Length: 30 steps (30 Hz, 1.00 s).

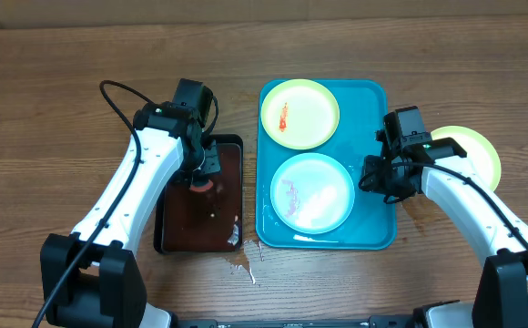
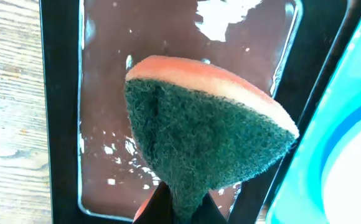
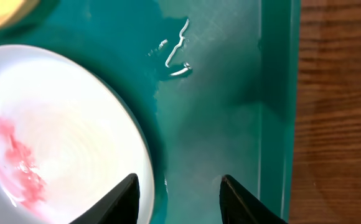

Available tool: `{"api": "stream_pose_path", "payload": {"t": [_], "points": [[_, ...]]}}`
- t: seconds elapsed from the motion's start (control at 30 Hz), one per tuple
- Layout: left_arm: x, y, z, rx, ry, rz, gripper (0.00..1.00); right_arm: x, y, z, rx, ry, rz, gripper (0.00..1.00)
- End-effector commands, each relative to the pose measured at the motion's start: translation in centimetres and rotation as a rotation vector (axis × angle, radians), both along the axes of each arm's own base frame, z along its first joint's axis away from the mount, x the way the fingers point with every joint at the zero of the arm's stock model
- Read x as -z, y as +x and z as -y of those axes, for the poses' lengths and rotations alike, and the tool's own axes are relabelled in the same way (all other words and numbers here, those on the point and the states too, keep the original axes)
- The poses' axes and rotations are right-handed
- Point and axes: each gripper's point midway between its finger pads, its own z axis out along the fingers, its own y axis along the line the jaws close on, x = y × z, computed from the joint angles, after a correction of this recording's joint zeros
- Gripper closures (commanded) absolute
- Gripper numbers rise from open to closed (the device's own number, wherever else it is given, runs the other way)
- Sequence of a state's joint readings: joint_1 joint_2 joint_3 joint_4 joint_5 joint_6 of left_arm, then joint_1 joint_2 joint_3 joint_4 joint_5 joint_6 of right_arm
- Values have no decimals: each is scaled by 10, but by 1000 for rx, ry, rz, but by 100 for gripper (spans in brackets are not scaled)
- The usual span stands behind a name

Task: Clean dirty plates on tray and stack at the side
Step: 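Grasp the sponge with the left gripper and lift it from the black tray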

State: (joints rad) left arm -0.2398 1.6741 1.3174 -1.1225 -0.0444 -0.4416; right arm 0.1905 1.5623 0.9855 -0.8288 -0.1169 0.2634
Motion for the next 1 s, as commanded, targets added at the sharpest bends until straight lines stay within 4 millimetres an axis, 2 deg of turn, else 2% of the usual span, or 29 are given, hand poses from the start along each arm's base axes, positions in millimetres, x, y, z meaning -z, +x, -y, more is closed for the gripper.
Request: {"api": "stream_pose_path", "payload": {"t": [0.0,0.17,0.4,0.63,0.77,0.97], "points": [[-10,6,-3,10,13,31,96,0,-4,-3,-17,17,4,57],[-10,5,-3,10,14,25,96,0,-2,-6,-45,19,17,57],[-10,3,-4,10,16,18,96,-1,-4,-26,-115,15,39,57],[-13,-1,-6,21,26,1,96,6,3,-27,-113,-17,58,57],[-26,3,-9,19,45,14,96,17,-1,-26,-114,-21,31,58],[-55,11,-6,22,37,53,96,41,-14,-37,-132,45,-22,65]]}}
